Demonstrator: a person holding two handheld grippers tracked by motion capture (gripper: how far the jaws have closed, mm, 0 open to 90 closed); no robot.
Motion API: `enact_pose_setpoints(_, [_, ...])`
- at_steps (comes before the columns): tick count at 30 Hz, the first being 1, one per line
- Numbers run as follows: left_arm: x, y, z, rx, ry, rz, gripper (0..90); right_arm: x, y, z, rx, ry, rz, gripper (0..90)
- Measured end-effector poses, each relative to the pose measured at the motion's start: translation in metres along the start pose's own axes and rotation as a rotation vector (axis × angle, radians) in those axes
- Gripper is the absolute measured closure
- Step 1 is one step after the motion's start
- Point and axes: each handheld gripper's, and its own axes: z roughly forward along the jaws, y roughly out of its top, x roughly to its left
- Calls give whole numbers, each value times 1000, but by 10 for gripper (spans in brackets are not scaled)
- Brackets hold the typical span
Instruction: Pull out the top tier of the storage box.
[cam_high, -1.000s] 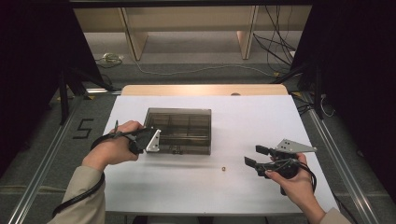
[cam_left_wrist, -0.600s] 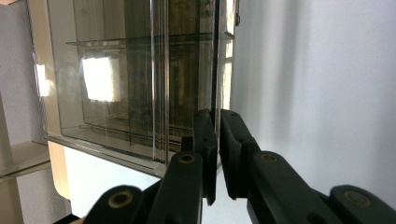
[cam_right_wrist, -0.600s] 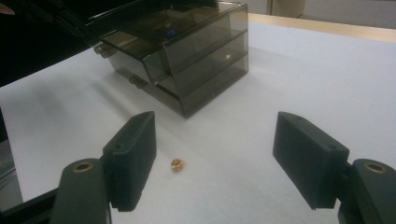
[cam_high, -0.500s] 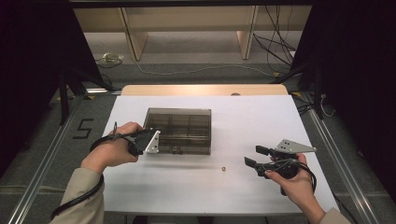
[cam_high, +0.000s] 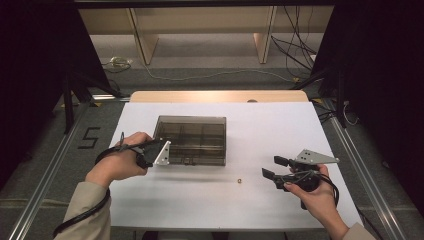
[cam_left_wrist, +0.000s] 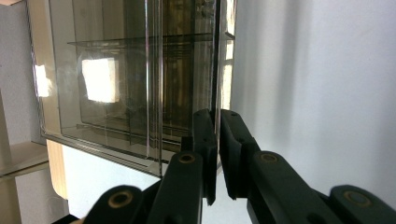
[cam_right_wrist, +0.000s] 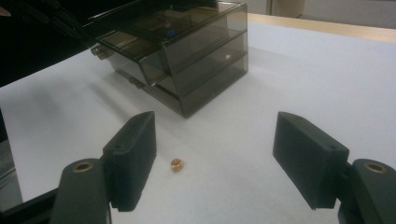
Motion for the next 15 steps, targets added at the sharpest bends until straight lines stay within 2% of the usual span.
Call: enact_pose_setpoints(15, [-3,0,-2,5,2,2,849,0,0,0,2,1,-3,311])
